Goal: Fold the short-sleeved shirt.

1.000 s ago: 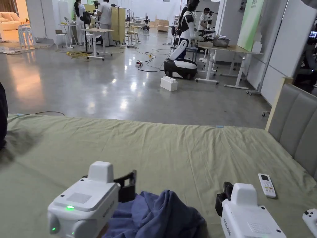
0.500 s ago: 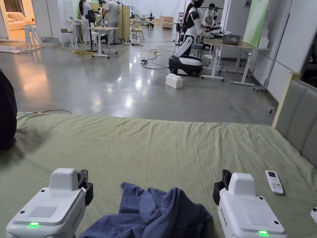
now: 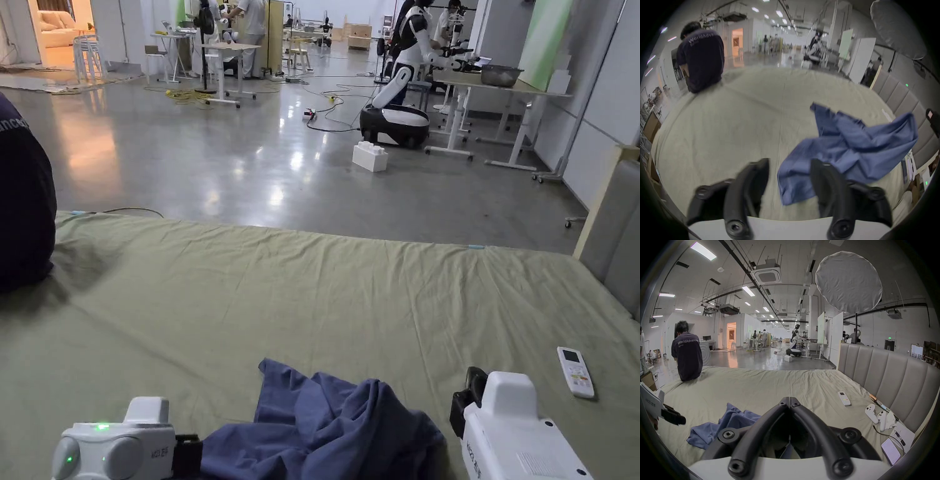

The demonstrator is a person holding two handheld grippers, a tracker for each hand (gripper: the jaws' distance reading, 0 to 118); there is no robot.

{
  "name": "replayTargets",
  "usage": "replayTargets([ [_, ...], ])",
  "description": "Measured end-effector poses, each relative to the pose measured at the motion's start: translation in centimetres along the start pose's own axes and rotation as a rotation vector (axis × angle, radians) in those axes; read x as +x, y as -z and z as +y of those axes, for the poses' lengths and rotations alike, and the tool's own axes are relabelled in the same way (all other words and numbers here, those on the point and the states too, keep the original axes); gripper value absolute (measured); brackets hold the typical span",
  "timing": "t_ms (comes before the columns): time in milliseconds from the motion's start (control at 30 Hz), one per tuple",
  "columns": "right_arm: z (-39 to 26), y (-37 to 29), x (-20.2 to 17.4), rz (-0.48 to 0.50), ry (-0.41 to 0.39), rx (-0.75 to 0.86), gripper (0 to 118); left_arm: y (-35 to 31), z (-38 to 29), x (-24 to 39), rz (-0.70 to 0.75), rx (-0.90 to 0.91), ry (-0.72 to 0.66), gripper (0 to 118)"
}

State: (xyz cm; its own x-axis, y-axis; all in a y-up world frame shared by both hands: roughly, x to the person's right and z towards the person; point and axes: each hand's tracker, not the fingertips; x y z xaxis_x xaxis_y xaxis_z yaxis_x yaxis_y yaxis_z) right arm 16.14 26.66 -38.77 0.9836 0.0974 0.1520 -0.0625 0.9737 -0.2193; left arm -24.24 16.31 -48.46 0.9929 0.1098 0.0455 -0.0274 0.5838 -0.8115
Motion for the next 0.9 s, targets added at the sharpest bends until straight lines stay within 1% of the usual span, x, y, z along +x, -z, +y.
replayTargets([
  [100,-0.8,0.3,0.4,-0.006,-0.001,-0.022,0,2.4,-0.9,-0.3,0.013,-0.066,-0.033,74],
  [233,-1.9,0.6,1.0,-0.017,0.004,-0.054,0,5.2,-2.5,0.4,0.039,-0.159,-0.012,74],
  [267,-2.3,0.7,1.2,-0.021,0.005,-0.066,0,5.6,-3.1,0.9,0.061,-0.176,0.014,74],
  [300,-2.6,0.8,1.4,-0.023,0.007,-0.078,0,5.3,-3.5,1.7,0.099,-0.118,0.074,73],
  [333,-2.9,0.9,1.6,-0.024,0.008,-0.09,0,5.0,-3.7,2.3,0.108,-0.088,0.116,72],
  [367,-3.2,0.9,1.8,-0.023,0.009,-0.104,0,4.9,-3.7,2.8,0.121,-0.094,0.142,70],
  [400,-3.6,1.1,2.0,-0.017,0.011,-0.13,0,4.9,-3.8,3.3,0.115,-0.09,0.147,61],
  [433,-4.2,1.4,2.3,-0.002,0.028,-0.18,0,4.8,-3.7,3.6,0.104,-0.081,0.153,50],
  [467,-4.8,1.7,2.5,0.006,0.061,-0.234,0,4.7,-3.6,3.8,0.092,-0.076,0.163,34],
  [500,-5.1,2.1,2.7,0.022,0.033,-0.243,0,4.6,-3.4,3.9,0.034,-0.075,0.167,7],
  [533,-5.8,2.4,2.7,0.03,0.041,-0.283,1,4.7,-3.3,3.7,0.042,-0.091,0.162,7],
  [567,-6.3,2.7,2.8,0.04,0.033,-0.321,1,4.6,-3.1,3.5,0.042,-0.1,0.16,7],
  [600,-6.9,3.0,2.7,0.066,0.017,-0.378,12,4.3,-2.9,3.2,0.039,-0.096,0.156,7],
  [633,-7.4,3.2,2.6,0.085,0.02,-0.403,28,3.8,-2.8,2.9,0.034,-0.081,0.132,7],
  [667,-8.0,3.4,2.3,0.122,0.001,-0.448,49,3.6,-2.6,2.7,0.024,-0.065,0.103,7],
  [700,-8.7,3.6,1.9,0.147,-0.019,-0.497,67,3.2,-2.4,2.5,0.021,-0.055,0.087,7],
  [733,-9.5,3.8,1.4,0.158,-0.036,-0.508,70,2.7,-2.1,2.3,0.01,-0.044,0.083,7],
  [833,-11.7,5.4,-0.7,0.166,-0.13,-0.569,73,2.1,-1.7,2.4,-0.003,-0.035,0.09,7],
  [900,-12.7,6.8,-1.9,0.192,-0.141,-0.596,74,1.8,-1.5,2.4,-0.007,-0.025,0.096,7],
])
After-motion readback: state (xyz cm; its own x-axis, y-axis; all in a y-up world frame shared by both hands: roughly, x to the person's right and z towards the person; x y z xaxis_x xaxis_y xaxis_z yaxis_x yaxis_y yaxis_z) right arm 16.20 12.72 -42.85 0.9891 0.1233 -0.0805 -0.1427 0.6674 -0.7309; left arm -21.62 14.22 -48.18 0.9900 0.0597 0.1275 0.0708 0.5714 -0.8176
